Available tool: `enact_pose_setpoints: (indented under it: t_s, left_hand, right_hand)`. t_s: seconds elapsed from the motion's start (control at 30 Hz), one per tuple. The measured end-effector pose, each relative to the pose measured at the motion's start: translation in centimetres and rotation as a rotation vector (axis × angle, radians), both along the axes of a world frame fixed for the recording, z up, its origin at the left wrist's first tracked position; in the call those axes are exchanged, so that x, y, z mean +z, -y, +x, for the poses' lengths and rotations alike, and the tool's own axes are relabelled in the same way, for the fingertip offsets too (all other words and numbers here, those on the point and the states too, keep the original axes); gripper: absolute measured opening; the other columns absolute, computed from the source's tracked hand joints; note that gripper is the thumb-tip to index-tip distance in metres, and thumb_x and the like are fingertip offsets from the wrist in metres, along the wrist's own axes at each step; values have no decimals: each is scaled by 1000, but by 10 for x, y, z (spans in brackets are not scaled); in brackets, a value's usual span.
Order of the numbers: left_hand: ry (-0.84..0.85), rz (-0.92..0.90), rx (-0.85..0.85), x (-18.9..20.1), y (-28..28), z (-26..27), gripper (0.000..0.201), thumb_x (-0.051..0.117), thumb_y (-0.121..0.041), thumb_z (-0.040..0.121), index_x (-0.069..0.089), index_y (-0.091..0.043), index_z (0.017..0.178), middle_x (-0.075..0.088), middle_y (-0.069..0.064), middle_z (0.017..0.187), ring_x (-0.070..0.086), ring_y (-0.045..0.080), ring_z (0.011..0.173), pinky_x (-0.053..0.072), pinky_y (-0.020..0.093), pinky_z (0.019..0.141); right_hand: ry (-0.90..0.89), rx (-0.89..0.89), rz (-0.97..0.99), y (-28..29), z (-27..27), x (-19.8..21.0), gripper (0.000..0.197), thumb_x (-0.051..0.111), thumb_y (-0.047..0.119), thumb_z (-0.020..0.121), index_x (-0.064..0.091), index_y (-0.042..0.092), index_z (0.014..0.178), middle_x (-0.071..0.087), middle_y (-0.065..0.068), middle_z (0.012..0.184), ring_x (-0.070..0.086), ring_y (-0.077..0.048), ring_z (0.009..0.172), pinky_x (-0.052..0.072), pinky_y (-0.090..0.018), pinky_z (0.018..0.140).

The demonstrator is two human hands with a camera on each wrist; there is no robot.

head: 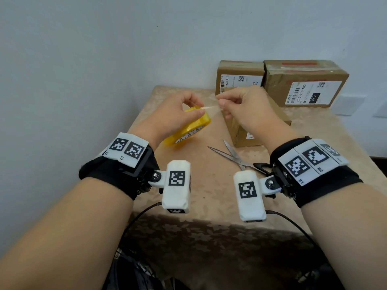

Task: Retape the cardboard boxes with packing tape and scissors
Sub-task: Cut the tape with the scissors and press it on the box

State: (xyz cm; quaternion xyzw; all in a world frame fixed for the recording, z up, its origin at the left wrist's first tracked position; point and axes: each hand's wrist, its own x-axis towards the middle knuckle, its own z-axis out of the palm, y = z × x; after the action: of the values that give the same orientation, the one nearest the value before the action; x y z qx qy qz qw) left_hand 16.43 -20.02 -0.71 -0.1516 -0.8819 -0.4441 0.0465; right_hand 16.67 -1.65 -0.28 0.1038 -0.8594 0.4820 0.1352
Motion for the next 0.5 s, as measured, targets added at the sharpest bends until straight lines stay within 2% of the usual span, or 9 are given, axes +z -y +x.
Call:
enact_pose_setpoints:
  t_s: [0.07,0.1,0.2,0.27,0.33,0.4,0.43,0.47,0.5]
  left_hand:
    - [-6,-7,-4,1,0,1,11,65,-21,88,63,-21,99,53,-15,85,45,-20,56,33,6,55]
    - [-16,-17,-7,2,0,2,11,65,-21,88,63,-20,99,51,-16,79,45,-20,55,33,4,55]
    - [-51,-65,-9,2,-1,3,12,65,-21,88,63,-18,100,44,-19,70,43,-22,56,33,0,56]
    - [-72,-109,-10,2,-3,3,18,64,-22,89,62,-18,106,46,-19,76,43,-23,62,33,0,61]
    - [-84,-131,-11,4,-4,2,32,63,-25,90,58,-20,121,51,-17,88,44,-19,71,33,3,70]
    - [-73,-141,9,6,-1,0,42,62,-27,90,51,-23,131,52,-14,101,45,-6,79,33,14,84]
    - [-75,-146,29,7,3,-1,43,61,-28,91,50,-24,132,52,-14,105,42,-2,82,33,18,88]
    - [-87,-160,55,6,7,-3,43,61,-27,91,49,-24,133,51,-13,106,41,1,87,33,20,90]
    - [-122,-187,78,5,10,-5,44,61,-26,91,49,-23,133,50,-11,107,42,5,92,33,21,90]
  right_hand:
    - [-18,20,137,-1,2,3,21,65,20,91,71,13,110,66,1,90,56,-3,71,45,-10,67]
    - [-24,36,219,-1,3,5,21,65,24,91,72,13,108,67,0,92,55,-5,75,42,-10,66]
    - [-41,56,394,2,0,3,25,63,25,92,73,2,93,66,-13,95,56,-23,84,44,-29,74]
    - [-43,13,374,3,-2,0,23,64,26,91,73,4,89,57,-6,105,52,-19,96,41,-27,86]
    - [-16,-29,293,0,-3,-1,20,65,28,90,73,10,86,52,1,110,47,-12,104,35,-26,92]
    - [-35,-47,272,-6,-4,1,26,55,29,96,68,13,79,59,-1,96,53,-13,89,39,-32,85]
    - [-39,-74,244,-12,-4,3,27,49,30,99,65,17,82,60,1,89,53,-11,82,39,-32,80]
    - [-16,-111,231,-17,-3,5,26,43,35,101,64,19,98,60,3,96,54,-11,85,39,-32,82]
    - [23,-170,269,-24,-4,5,39,39,42,101,55,16,125,59,1,116,55,-14,104,39,-32,92]
